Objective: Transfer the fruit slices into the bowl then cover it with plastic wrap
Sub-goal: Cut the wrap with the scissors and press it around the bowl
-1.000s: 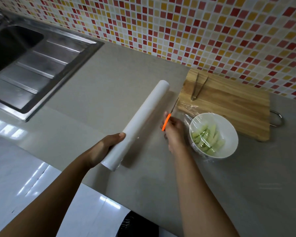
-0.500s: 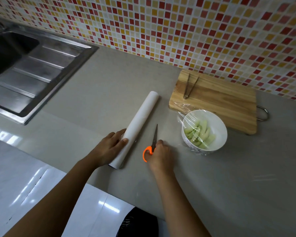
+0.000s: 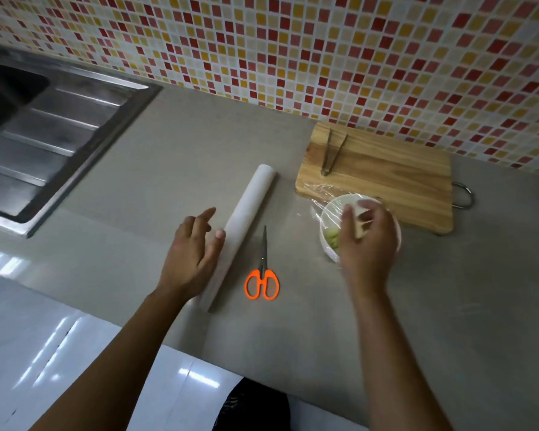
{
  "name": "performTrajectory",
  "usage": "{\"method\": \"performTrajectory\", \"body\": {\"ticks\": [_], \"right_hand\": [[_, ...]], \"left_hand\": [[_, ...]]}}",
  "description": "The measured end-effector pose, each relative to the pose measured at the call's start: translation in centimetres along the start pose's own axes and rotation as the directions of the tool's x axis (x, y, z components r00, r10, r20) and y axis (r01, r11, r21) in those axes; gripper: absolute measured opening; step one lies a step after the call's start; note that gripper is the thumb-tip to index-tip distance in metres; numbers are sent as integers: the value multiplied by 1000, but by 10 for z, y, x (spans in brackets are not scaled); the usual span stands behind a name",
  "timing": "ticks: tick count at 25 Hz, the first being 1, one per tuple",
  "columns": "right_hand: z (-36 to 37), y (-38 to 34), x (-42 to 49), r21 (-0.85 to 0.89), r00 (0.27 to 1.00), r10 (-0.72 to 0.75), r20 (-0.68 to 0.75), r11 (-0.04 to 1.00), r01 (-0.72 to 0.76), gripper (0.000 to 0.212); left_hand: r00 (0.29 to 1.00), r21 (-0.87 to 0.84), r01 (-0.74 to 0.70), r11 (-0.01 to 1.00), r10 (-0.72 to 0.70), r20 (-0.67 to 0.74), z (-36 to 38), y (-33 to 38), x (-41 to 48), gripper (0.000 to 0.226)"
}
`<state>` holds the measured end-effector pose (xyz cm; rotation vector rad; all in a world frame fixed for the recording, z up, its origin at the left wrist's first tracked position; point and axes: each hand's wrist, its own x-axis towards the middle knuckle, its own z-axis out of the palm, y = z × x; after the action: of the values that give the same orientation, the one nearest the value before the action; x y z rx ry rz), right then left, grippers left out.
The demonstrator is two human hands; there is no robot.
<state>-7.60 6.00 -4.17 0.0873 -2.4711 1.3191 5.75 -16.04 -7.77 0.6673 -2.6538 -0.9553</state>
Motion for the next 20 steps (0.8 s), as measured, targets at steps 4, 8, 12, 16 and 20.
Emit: {"method": "performTrajectory", "body": {"ticks": [4,8,12,16,20], "right_hand": [[-19,55,59,-14,927,348,140,937,-350,49],[-24,92,44,-69,801,457,387,881,-469,48],[-50,118,6,43,726,625,286,749,-661,63],[-60,144,-17,44,530,767,363,554,-832,88],[-66,157,21,-55,585,701,408,658,-751,97]], "left_hand": [[987,-351,126,928,-81,142,63,63,6,42],[776,-488,565,665,-229,588,121,114,11,62],[714,-490,666,563,-288,638,126,134,27,70],[727,-396,565,724,-209,654,129,134,41,68],[765,-368,478,798,-172,621,136,127,48,48]]}}
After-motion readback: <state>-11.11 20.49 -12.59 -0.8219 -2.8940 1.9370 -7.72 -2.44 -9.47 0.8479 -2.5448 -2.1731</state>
